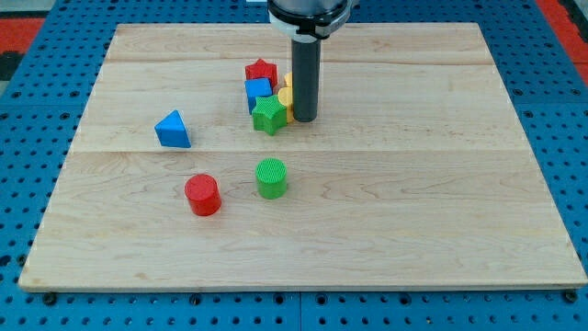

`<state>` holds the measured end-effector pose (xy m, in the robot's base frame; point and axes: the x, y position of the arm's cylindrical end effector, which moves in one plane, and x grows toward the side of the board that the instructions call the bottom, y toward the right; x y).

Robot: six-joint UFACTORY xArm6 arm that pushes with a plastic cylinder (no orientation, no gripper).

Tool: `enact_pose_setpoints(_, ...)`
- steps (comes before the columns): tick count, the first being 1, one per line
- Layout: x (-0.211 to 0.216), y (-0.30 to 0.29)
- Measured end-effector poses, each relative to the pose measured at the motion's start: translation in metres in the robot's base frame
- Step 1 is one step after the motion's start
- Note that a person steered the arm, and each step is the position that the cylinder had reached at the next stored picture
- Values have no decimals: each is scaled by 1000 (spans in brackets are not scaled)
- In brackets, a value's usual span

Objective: Place the green circle at the left of the green star

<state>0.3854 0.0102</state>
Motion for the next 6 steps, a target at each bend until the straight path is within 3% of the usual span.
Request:
enact_pose_setpoints(2,57,7)
enact_pose_setpoints(4,57,5)
enact_pose_setpoints(6,127,-8)
